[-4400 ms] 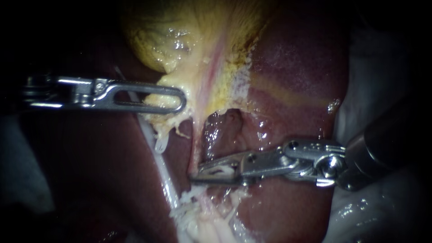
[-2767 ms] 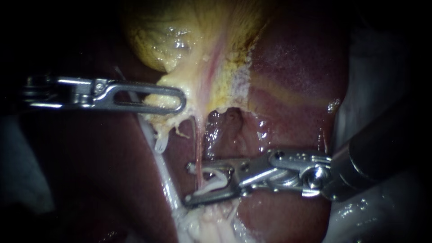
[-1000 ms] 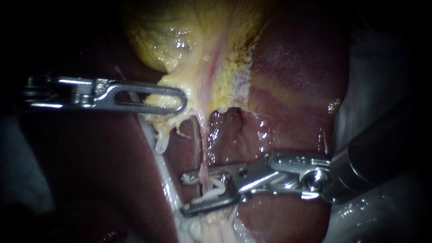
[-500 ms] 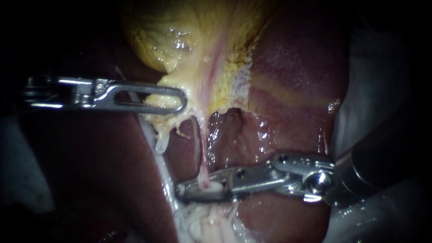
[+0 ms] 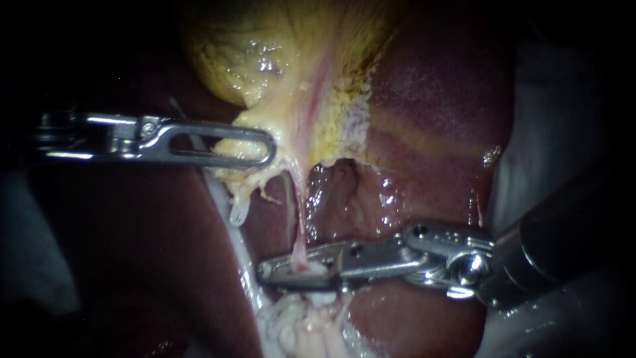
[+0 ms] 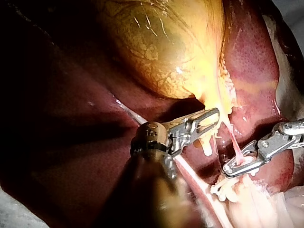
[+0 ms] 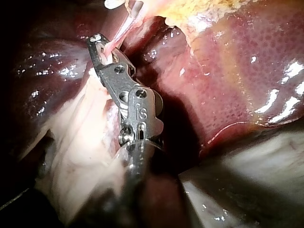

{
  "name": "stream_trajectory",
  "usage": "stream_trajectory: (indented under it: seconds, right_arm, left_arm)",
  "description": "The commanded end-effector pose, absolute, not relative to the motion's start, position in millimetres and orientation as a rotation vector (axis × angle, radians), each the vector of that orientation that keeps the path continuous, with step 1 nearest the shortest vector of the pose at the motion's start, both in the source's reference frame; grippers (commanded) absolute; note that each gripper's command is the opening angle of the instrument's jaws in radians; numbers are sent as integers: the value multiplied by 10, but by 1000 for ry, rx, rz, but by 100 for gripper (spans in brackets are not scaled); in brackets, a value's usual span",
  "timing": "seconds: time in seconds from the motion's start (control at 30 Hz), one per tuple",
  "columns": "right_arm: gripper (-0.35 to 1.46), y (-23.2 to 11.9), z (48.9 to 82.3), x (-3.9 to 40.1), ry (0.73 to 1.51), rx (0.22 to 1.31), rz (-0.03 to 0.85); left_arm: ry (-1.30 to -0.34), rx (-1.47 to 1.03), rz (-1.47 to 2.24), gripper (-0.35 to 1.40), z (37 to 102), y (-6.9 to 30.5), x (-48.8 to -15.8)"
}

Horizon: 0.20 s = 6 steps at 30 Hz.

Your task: Clipping second clip right tube

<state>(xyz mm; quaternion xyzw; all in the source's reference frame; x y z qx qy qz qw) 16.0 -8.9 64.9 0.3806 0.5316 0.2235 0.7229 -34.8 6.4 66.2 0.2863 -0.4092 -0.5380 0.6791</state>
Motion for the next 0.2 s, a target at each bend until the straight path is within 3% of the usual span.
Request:
stream_trajectory:
  seconds: [0.03,0.2]
  right_arm:
    - [-35,-89,650,159,1172,844,499]
    - [-35,-88,650,159,1172,844,499]
  left_arm:
    - [-919,643,-1208,-35,662,64,-348]
    - [-919,643,-1208,-35,662,64,-347]
